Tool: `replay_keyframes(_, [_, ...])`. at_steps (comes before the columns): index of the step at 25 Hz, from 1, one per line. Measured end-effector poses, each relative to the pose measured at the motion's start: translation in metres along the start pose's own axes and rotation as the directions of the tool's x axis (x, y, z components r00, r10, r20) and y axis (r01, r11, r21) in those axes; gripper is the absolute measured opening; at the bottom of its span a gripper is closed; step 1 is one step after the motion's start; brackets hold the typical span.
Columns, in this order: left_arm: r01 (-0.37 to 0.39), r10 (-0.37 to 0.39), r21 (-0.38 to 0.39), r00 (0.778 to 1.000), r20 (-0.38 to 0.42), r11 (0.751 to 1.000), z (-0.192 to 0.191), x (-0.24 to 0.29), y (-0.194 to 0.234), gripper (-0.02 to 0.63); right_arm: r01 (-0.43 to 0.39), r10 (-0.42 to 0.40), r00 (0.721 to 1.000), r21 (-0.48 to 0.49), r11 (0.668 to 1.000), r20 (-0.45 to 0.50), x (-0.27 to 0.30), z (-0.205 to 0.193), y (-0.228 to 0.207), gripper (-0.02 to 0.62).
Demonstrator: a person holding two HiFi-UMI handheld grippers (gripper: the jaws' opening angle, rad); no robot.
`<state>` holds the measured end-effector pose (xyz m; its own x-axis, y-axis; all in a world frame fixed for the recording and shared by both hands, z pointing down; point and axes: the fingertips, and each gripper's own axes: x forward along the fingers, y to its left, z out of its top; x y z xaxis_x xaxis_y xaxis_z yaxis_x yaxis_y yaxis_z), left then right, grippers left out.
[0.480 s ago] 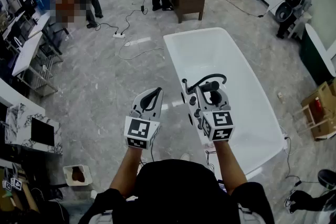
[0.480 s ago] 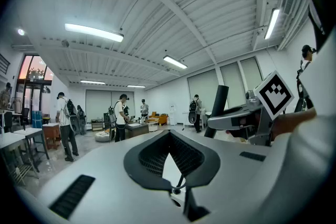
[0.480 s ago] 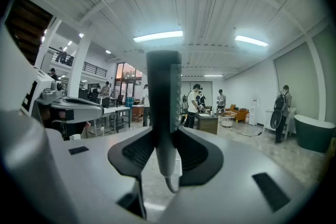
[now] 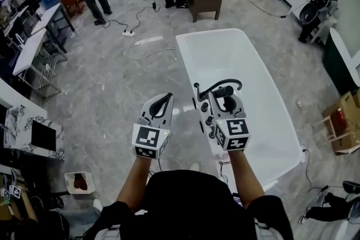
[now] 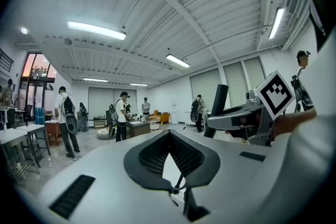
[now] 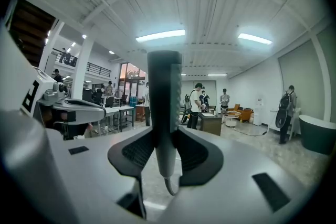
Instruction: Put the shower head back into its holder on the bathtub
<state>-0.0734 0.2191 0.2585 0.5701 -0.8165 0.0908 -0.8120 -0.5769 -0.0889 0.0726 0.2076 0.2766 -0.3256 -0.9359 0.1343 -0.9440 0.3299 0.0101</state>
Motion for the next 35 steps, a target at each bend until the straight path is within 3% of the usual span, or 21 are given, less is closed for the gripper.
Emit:
replay_keyframes(18, [-0.047, 0.047, 0.012, 0.999, -0.022, 0.999, -0.016, 0.026, -0.049, 0.014, -0.094, 0.094, 0.996, 0.004, 0.996, -0.001, -0.002, -0.022, -0.040, 0.137])
replay_keyframes(27, [-0.056, 0.056, 0.006, 0.998, -0.022, 0.998, -0.017, 0.048, -0.030, 0.014, -0.110, 0.110, 0.994, -0.002, 0.994, 0.003, 0.029, -0.017, -0.042, 0.137])
replay_keyframes(35, [-0.039, 0.039, 0.003, 0.999, -0.019, 0.999, -0.017, 0.082, 0.011, 0.014, -0.091, 0.091, 0.996, 0.003, 0.996, 0.012, 0.079, -0.012, -0.046, 0.137])
